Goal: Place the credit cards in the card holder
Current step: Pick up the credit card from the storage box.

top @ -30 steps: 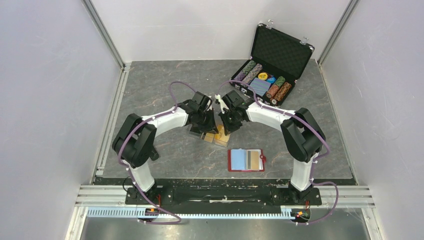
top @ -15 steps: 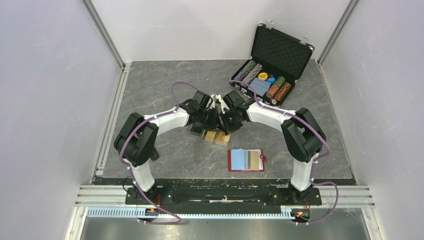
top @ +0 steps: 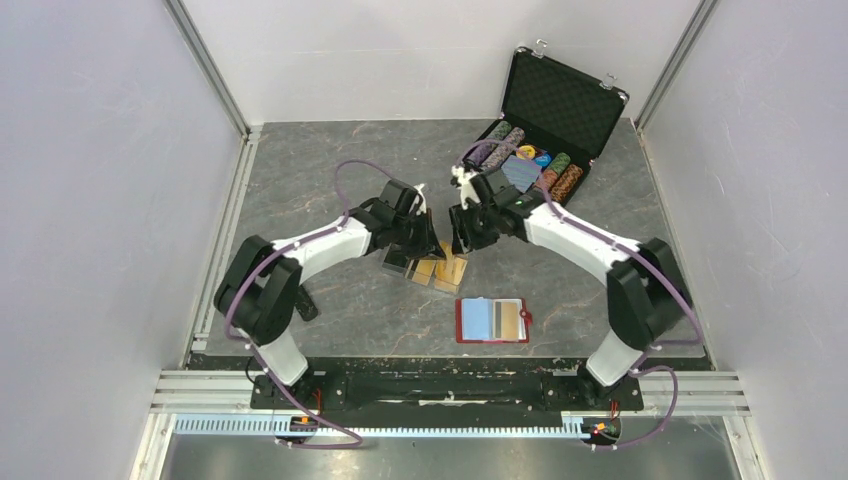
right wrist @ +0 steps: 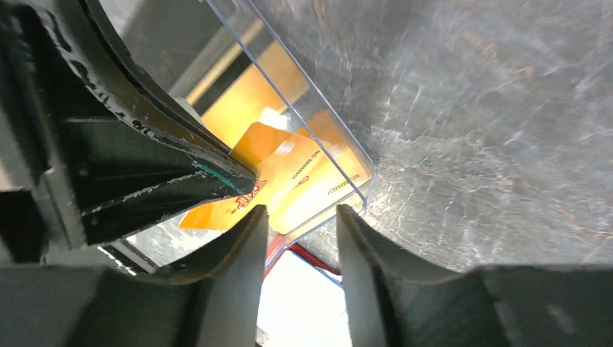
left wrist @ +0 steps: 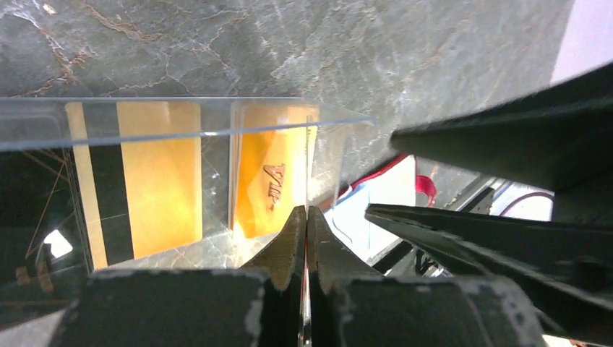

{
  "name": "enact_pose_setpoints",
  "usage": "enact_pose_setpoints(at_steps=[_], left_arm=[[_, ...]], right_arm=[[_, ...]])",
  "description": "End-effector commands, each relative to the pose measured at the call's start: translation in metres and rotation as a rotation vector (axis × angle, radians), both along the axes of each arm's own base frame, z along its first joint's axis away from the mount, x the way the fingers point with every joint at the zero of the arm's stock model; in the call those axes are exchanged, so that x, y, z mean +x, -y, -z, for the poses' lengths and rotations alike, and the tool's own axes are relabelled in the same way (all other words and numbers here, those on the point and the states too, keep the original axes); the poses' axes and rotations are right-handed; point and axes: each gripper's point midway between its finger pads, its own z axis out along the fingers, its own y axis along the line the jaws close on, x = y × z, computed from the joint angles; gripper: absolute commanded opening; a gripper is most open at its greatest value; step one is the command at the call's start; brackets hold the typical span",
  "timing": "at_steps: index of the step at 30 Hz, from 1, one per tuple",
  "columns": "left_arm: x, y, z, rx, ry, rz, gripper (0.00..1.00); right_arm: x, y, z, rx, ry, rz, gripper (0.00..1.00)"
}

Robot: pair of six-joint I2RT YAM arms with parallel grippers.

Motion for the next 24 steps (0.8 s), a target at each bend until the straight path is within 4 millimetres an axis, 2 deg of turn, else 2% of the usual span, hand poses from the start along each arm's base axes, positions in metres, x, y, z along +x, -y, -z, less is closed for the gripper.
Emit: enact_pose_setpoints(at_steps=[1, 3, 7, 12, 17, 20, 24], left_arm=[[0.007, -0.001, -0.045, -0.068, 0.133, -0.032, 0.02], [0.007, -0.003, -0.056, -0.092, 0.156, -0.050, 0.02], [0.004, -0.007, -0.076, -0.170, 0.194, -0.081, 0.02], [-0.004, -0.002, -0.115, -0.374, 0.265, -0.078, 0.02], [-0.020, 0.008, -0.151, -0.566, 0.314, 0.002, 0.02], [-0.027, 0.011, -0.160, -0.628, 0.314, 0.032, 0.02], [-0.030, 0.012, -0.165, -0.669, 0.316, 0.038, 0.02]], right_arm=[[0.014, 0.002, -0.052, 0.169, 0.101, 0.046, 0.47], [0.015, 0.008, -0.064, 0.235, 0.106, 0.068, 0.59], [0.013, 0.019, -0.081, 0.372, 0.097, 0.096, 0.75], [0.001, 0.024, -0.103, 0.572, 0.090, 0.078, 0.85], [-0.014, 0.018, -0.127, 0.729, 0.088, -0.006, 0.82], [-0.022, 0.014, -0.133, 0.777, 0.076, -0.045, 0.76], [-0.031, 0.010, -0.143, 0.861, 0.057, -0.075, 0.62]])
